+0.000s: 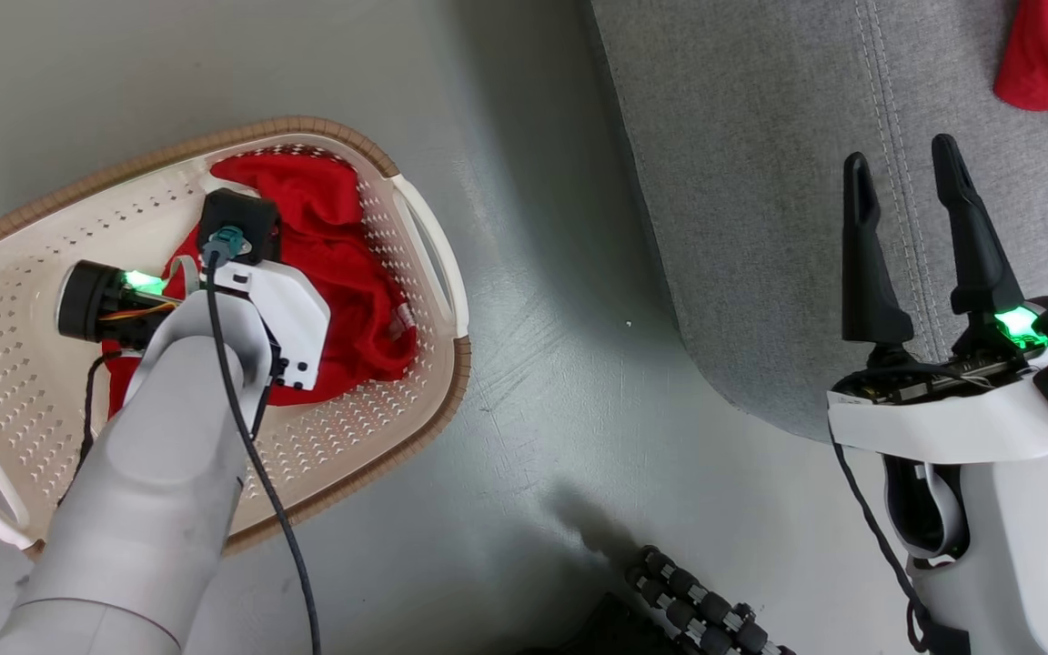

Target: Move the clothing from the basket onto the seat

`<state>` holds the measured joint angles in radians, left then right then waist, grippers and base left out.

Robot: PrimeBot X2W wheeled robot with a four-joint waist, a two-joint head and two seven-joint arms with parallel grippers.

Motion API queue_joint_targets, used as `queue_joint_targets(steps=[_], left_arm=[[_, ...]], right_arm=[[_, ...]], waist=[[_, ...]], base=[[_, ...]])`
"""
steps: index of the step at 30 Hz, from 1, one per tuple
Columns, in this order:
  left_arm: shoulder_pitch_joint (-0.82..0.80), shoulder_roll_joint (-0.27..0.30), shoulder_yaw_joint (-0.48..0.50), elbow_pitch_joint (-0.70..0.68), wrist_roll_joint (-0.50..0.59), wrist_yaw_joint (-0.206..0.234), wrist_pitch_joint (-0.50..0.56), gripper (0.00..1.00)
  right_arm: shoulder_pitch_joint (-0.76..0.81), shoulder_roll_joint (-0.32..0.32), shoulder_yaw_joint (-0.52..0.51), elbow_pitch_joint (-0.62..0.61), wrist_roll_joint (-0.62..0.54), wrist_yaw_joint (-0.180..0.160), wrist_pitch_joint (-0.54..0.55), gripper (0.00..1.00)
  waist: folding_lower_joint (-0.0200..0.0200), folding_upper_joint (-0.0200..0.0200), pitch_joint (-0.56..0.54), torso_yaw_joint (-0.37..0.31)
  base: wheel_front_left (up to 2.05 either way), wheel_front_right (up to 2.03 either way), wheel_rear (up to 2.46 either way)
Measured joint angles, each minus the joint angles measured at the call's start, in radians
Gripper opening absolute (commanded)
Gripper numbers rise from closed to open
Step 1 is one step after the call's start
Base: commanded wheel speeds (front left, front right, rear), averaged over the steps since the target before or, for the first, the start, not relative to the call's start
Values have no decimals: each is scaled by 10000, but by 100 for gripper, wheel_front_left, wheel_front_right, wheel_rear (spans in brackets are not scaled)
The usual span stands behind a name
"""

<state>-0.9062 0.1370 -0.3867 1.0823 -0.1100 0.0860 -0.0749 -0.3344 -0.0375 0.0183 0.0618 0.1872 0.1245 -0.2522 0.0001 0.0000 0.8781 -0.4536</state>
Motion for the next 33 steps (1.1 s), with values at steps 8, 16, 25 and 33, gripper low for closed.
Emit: queue_joint_targets(steps=[8,16,25,33], left_arm=[[1,125,-104,-138,61,-81,-531,0],[57,194,-581,-343,527,-119,-1122,0],[714,121,-817,-855,616,-117,-1471,0],[1258,48,-811,-1678,610,-46,-1647,0]], right_arm=[[-388,-2,171,33,33,0,0,100],[-407,-2,146,232,17,0,0,100],[-647,-6,-59,414,-180,0,0,100],[-810,-10,-138,487,-420,0,0,100]], waist=[[0,0,-67,114],[0,0,-257,312],[0,0,-606,617],[0,0,-1029,971]], base=[[0,0,0],[0,0,0],[0,0,0],[0,0,0]])
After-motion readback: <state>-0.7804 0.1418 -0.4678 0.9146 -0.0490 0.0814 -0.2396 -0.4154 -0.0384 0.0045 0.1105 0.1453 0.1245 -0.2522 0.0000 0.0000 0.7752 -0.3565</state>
